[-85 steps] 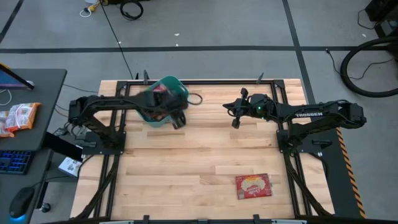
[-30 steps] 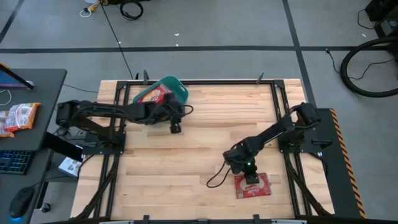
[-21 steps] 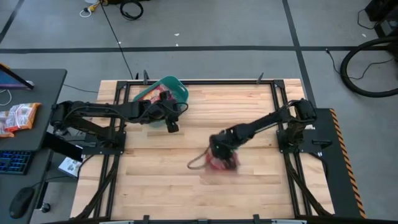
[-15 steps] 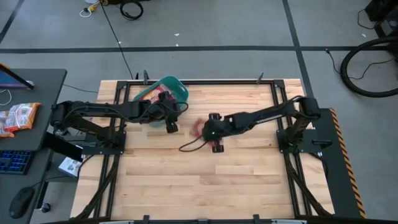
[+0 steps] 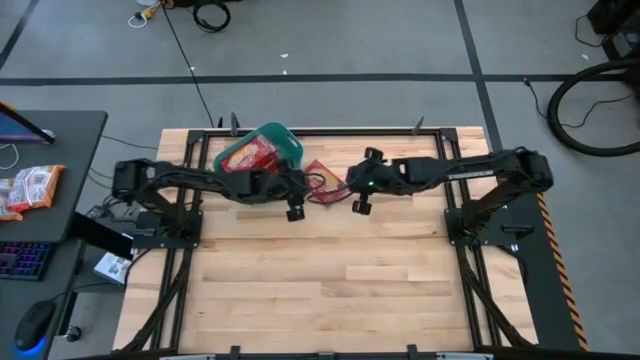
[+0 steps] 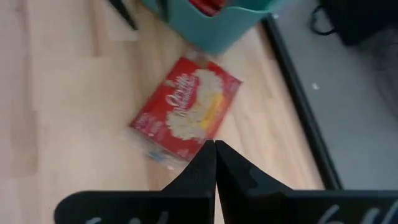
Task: Sort popcorn bags into baskets
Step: Put the popcorn bag into the bin, then return to Home Position
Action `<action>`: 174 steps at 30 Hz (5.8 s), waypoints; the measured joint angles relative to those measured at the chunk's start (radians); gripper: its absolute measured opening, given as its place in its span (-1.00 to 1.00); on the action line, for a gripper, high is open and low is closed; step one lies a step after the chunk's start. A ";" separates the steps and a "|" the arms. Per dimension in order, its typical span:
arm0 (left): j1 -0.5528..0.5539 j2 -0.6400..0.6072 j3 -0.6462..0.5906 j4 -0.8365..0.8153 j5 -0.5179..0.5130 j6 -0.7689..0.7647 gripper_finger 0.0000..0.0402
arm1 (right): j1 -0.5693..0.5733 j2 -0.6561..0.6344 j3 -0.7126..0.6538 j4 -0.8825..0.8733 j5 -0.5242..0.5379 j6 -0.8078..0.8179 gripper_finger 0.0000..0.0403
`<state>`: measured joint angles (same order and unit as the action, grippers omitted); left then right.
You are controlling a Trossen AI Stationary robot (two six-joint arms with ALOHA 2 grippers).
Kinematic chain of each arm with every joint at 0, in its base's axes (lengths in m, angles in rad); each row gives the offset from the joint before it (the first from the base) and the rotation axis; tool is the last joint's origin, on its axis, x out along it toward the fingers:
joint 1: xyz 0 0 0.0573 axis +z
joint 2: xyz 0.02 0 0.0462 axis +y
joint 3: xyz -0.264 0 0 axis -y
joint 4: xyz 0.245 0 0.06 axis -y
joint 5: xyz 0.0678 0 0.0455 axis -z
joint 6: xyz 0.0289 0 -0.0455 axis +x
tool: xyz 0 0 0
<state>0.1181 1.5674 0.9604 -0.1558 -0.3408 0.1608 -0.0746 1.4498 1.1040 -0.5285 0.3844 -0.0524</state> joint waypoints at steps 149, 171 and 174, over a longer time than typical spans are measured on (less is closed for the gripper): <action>0.176 0.040 0.483 -1.079 -0.207 -0.383 -0.55 | -0.164 -0.352 -0.624 0.872 -0.336 -0.161 -0.97; 0.139 -0.548 -0.201 -0.091 0.144 -0.201 -0.96 | -0.314 -0.654 -0.787 0.927 -0.546 -0.046 -0.99; 0.139 -0.625 -0.306 0.039 0.155 -0.199 -0.97 | -0.340 -0.718 -0.833 0.973 -0.569 -0.019 -0.99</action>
<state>0.2573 0.9427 0.6542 -0.1170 -0.1854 -0.0385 -0.4143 0.7318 0.2709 0.4444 -0.1847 -0.0717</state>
